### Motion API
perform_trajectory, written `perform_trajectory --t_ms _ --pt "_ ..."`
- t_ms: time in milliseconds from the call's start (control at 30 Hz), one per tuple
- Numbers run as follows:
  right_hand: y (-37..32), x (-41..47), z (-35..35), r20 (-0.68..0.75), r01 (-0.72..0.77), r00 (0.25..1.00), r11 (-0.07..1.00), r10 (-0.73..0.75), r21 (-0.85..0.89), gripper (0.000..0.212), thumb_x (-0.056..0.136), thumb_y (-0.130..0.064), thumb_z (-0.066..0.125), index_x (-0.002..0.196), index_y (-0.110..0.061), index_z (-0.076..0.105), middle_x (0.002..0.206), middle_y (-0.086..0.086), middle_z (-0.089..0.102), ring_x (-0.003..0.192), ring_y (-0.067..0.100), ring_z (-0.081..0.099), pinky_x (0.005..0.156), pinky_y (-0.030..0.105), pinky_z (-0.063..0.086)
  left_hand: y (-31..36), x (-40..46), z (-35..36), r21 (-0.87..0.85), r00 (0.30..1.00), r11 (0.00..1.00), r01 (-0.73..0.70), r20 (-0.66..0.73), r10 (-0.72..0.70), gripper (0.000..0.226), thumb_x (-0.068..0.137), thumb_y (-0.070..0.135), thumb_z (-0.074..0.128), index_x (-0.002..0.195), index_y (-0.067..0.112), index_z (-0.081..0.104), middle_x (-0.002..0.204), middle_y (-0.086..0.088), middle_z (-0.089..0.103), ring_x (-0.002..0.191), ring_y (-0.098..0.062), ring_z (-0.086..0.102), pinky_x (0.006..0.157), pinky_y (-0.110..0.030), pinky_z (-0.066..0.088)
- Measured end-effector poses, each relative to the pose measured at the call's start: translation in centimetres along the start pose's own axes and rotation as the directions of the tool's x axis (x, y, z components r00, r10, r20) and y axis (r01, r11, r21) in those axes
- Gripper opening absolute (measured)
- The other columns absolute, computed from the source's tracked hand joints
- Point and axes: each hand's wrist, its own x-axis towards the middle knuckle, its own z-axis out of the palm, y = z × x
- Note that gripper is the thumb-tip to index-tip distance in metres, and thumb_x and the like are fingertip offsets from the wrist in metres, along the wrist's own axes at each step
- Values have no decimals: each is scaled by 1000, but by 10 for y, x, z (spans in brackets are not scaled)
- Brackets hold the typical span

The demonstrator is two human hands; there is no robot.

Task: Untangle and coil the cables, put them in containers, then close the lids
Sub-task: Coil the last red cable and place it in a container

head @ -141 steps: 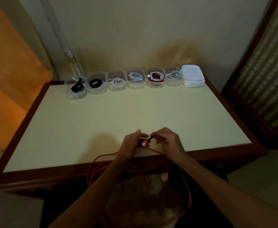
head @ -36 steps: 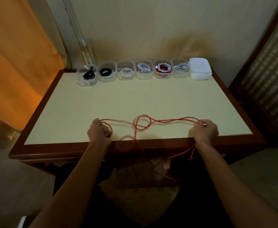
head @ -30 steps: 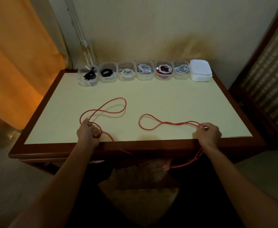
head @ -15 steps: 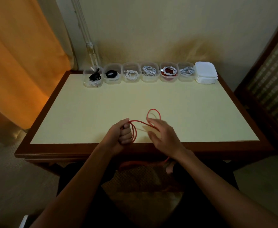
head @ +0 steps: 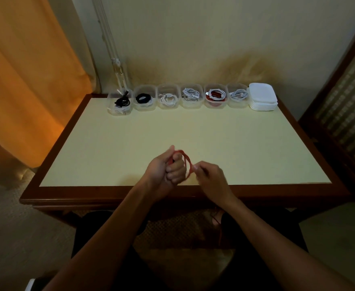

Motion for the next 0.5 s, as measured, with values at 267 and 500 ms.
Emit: perform_trajectory --t_ms 267,500 --pt "-13 -62 9 494 -90 869 987 13 132 17 103 -15 49 102 -11 66 56 -15 53 48 1 46 51 16 36 18 6 -37 506 776 798 -327 -337 532 37 104 29 27 72 16 40 50 6 31 45 -11 27 50 -28 25" --pt "-39 -30 2 212 223 955 973 -207 -52 20 98 -25 57 103 -15 73 79 -9 70 67 1 62 62 21 47 -31 -8 -43 873 948 467 -142 -16 319 46 103 33 33 66 10 49 56 -4 43 51 -15 39 52 -24 34"
